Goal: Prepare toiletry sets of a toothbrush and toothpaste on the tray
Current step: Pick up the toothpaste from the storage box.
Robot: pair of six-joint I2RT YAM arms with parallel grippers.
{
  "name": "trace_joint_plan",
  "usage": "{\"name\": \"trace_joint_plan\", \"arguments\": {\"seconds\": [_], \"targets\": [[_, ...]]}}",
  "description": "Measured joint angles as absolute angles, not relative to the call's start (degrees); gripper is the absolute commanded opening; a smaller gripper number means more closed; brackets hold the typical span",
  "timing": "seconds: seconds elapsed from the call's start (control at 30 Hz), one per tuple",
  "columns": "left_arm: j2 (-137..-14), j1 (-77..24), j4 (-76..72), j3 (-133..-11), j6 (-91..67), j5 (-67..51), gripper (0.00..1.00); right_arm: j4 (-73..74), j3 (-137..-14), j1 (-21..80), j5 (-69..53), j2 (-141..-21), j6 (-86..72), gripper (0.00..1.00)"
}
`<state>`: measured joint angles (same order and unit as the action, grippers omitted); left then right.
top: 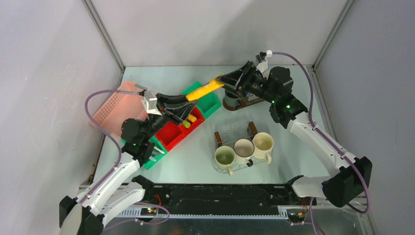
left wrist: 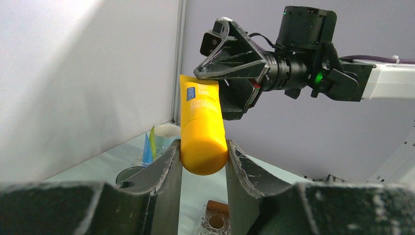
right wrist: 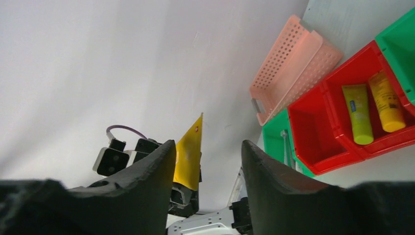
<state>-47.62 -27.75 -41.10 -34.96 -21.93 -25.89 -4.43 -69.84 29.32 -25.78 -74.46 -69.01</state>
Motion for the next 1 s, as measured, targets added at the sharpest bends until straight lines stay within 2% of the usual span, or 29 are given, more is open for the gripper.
{"name": "trace_joint_plan", "arguments": {"seconds": [0.13,0.2,0.23,0.27,0.3,0.5,0.53,0.63,0.7,0.77,1.0], "targets": [[-47.6,-27.9,-41.8,-35.1,-21.9,-26.2,0.00,-4.5,-69.9,29.5,-26.1,-74.5,-69.3,0.32],[-47.7,-27.9,-41.9,-35.1,-21.9,-26.4,0.00,-4.6,-69.9,29.5,-26.2,-74.5,-69.4,0.19],[-47.7,-27.9,-41.9,-35.1,-21.9,-26.4,0.01,-4.7,-69.9,29.5,-26.3,-74.5,-69.4,0.05],[-47.8,-27.9,-41.9,-35.1,-21.9,-26.5,0.05,-4.7,-69.9,29.5,-26.4,-74.5,-69.4,0.01],[-47.9,-27.9,-41.9,-35.1,-21.9,-26.6,0.09,-4.7,-69.9,29.5,-26.3,-74.4,-69.3,0.00],[-48.0,-28.0,-40.2,-35.1,-21.1,-27.7,0.57,-3.3,-70.0,29.3,-25.6,-72.6,-67.5,0.00],[-47.9,-28.2,-39.7,-35.1,-20.4,-27.7,0.61,-2.8,-70.0,29.1,-25.3,-72.0,-66.6,0.00],[-47.7,-28.2,-37.4,-35.1,-19.1,-27.5,0.85,0.4,-70.0,28.6,-24.6,-69.6,-62.3,0.00],[-47.2,-28.2,-34.9,-35.1,-18.3,-27.3,0.94,2.1,-70.0,27.9,-24.1,-68.0,-60.1,0.00],[-46.7,-28.2,-32.2,-35.1,-17.4,-27.2,0.99,4.2,-70.0,27.2,-23.4,-66.3,-57.0,0.00],[-45.1,-28.2,-18.3,-36.3,-14.8,-23.5,1.00,13.2,-70.0,24.4,-19.0,-59.1,-40.7,0.00]]}}
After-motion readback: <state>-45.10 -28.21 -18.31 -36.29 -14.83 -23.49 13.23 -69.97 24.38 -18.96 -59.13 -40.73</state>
